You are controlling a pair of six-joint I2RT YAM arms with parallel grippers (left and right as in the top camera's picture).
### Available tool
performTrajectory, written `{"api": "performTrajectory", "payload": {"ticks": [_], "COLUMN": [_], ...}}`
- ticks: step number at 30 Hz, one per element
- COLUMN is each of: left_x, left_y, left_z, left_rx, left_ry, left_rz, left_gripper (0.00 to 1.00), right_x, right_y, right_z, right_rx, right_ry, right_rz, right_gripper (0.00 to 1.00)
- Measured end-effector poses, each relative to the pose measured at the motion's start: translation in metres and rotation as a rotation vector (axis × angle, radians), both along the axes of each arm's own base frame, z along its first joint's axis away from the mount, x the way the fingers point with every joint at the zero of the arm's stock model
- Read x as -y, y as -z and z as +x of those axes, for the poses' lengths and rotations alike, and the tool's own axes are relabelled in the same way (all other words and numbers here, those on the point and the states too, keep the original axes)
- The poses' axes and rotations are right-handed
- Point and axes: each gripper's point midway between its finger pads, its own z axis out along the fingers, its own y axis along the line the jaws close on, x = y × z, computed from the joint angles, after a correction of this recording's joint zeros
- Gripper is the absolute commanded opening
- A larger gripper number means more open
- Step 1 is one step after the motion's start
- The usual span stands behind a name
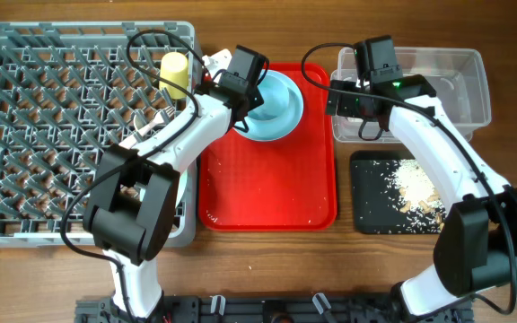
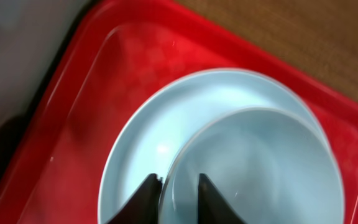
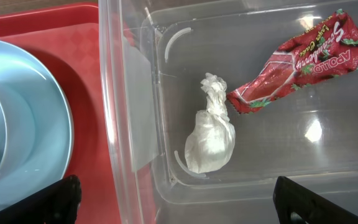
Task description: Sort waste into correct bins and load items into the dishwasher rack
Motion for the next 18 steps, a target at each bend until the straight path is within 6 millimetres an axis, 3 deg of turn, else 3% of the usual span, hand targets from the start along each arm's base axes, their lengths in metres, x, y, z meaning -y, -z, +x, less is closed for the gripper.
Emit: {"api": "performTrajectory", "payload": {"ticks": [3,5,9,11,13,15,17,18], "left_x": [-0.001,0.001,0.007,0.005,-0.005,-0.036,-0.069,-0.101], "left_y": [0.013,0.02,0.018,0.003,-0.033,-0.112,-0.179,-0.223], "left_z": [-0.008,-0.01,-0.008,-0.01,-0.015,-0.031,-0.049,-0.07], "left_rx": [-0.052,-0.071,-0.06,-0.04,0.003,0.114,0.224,0.288], "left_ry": [0.008,0.016,0.081,0.155,0.192,0.199,0.137,0.06], "left_rz": [0.011,0.005,0.006,0.057,0.128,0.255,0.354,0.445], "left_gripper": [0.04,0.04,0.04,0.04,0.04,0.04,0.04,0.04], "right_x": [0.0,0.0,0.0,0.0,0.0,0.0,0.0,0.0], "right_y": [0.0,0.0,0.0,0.0,0.0,0.0,0.0,0.0], "right_z": [0.0,0.0,0.0,0.0,0.0,0.0,0.0,0.0], "right_rx": [0.0,0.0,0.0,0.0,0.0,0.0,-0.001,0.0], "right_ry": [0.0,0.0,0.0,0.0,0.0,0.0,0.0,0.0], "right_rz": [0.0,0.0,0.0,0.0,0.0,0.0,0.0,0.0], "right_gripper": [1.0,1.0,1.0,1.0,1.0,1.0,1.0,1.0]}}
